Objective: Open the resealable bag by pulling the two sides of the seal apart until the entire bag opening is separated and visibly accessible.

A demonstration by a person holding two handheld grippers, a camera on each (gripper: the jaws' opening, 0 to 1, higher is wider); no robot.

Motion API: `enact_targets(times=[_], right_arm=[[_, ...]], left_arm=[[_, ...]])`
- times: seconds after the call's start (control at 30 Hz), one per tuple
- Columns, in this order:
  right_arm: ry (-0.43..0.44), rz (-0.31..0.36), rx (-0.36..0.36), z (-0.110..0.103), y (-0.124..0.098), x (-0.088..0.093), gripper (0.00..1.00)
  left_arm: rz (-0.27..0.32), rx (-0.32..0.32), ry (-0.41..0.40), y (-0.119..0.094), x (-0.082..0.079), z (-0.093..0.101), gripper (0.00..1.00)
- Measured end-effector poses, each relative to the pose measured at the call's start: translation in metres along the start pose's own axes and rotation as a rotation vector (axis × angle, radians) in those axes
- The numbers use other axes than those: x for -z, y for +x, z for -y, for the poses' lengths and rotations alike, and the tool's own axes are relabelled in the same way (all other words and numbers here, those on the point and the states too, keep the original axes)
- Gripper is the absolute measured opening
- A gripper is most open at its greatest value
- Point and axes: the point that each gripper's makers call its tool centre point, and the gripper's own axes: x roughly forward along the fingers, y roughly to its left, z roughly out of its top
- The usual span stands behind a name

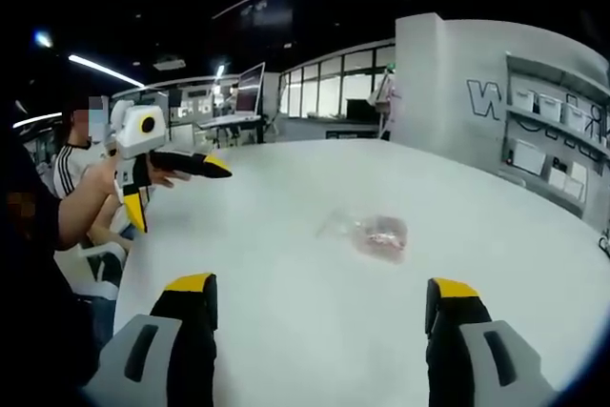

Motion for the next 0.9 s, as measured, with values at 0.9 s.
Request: enact_targets(times=[0.9], right_arm=[[-0.005,-0.007,-0.003,0.0015,0.0089,-0.0015,0.89]], left_arm=[[0.003,0.000,-0.005,-0.0009,0.0014,-0.0003,0.95]])
